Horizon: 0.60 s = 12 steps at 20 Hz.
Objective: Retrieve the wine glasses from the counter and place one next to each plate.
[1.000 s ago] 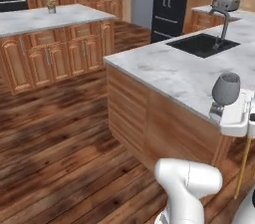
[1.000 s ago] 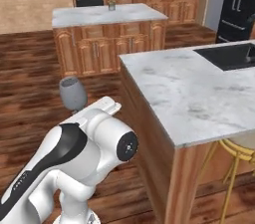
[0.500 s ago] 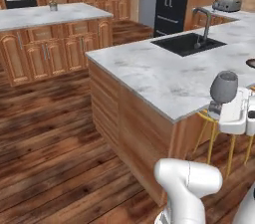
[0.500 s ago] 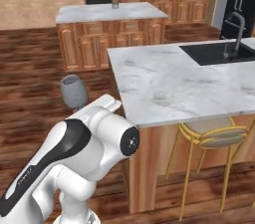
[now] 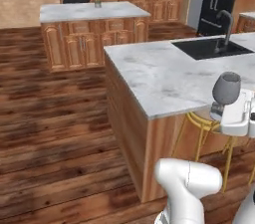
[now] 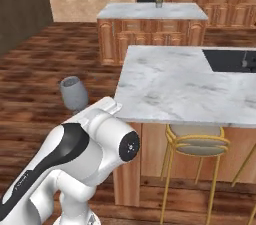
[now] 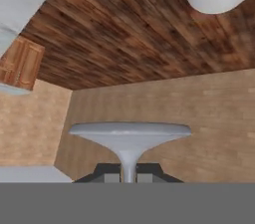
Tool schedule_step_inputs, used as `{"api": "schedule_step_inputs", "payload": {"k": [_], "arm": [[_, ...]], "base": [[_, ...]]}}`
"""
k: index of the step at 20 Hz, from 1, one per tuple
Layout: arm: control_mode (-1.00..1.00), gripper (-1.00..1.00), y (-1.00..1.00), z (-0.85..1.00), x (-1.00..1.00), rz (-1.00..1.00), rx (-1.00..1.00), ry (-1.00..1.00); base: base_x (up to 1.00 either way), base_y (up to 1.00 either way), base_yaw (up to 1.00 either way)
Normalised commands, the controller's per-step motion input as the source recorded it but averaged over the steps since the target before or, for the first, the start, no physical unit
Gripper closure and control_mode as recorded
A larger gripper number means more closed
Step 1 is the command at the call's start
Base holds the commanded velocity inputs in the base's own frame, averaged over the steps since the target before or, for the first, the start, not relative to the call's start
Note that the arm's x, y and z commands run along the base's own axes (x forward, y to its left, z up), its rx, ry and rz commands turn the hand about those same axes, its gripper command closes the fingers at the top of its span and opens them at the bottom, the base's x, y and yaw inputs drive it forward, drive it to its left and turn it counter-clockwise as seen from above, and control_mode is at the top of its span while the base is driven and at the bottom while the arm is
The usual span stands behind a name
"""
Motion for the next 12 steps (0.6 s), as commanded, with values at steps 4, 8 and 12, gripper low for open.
{"api": "schedule_step_inputs", "payload": {"k": [4,8,12], "arm": [[1.0,1.0,0.0,0.0,0.0,0.0,0.0,0.0],[1.0,1.0,0.0,0.0,0.0,0.0,0.0,0.0],[1.0,1.0,0.0,0.0,0.0,0.0,0.0,0.0]], "base": [[-0.13,-0.98,0.53],[-0.11,-1.0,0.22],[-0.64,-1.0,0.06]]}}
